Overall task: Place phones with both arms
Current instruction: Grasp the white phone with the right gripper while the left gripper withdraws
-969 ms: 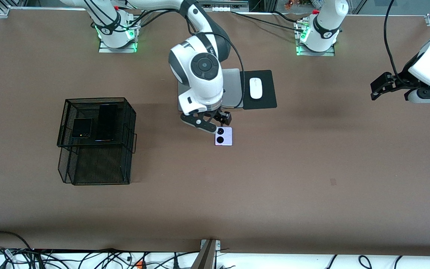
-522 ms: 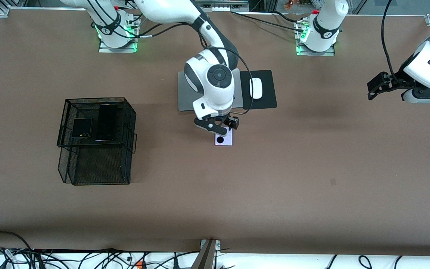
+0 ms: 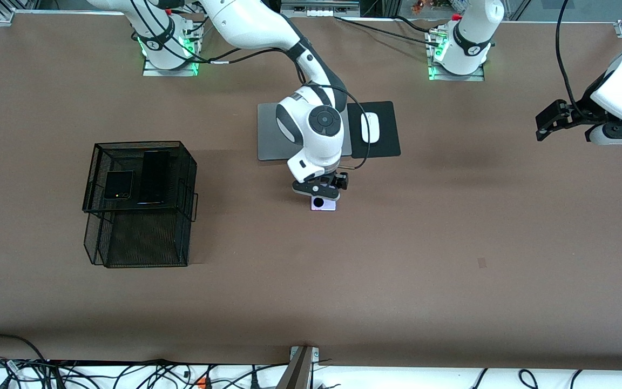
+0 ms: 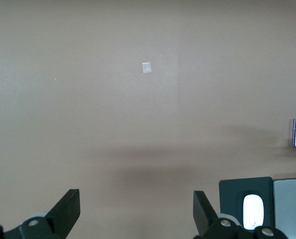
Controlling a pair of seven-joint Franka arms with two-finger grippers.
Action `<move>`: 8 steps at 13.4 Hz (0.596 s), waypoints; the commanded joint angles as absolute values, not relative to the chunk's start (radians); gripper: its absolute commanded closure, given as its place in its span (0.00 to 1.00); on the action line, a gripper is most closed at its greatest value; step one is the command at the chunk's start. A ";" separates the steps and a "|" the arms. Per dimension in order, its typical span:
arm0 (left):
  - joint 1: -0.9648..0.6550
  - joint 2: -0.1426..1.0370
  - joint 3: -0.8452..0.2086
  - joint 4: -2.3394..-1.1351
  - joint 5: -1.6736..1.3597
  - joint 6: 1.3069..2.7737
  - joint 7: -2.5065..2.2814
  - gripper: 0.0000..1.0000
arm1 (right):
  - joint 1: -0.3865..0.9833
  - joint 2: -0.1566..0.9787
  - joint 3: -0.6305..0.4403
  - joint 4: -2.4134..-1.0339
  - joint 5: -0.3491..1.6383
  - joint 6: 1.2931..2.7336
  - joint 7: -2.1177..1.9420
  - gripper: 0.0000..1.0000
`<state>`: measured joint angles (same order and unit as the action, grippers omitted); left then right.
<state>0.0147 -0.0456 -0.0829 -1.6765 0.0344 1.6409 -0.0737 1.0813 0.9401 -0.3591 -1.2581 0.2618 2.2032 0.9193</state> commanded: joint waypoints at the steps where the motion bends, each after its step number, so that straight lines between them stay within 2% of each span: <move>1: 0.020 -0.038 -0.097 -1.647 0.021 1.611 -0.071 0.00 | 1.081 0.968 -0.364 -1.249 0.268 2.264 0.865 0.00; 8: 0.028 -0.037 -0.110 -1.641 0.021 1.597 -0.069 0.00 | 1.081 1.014 -0.364 -1.252 0.268 2.348 0.841 0.00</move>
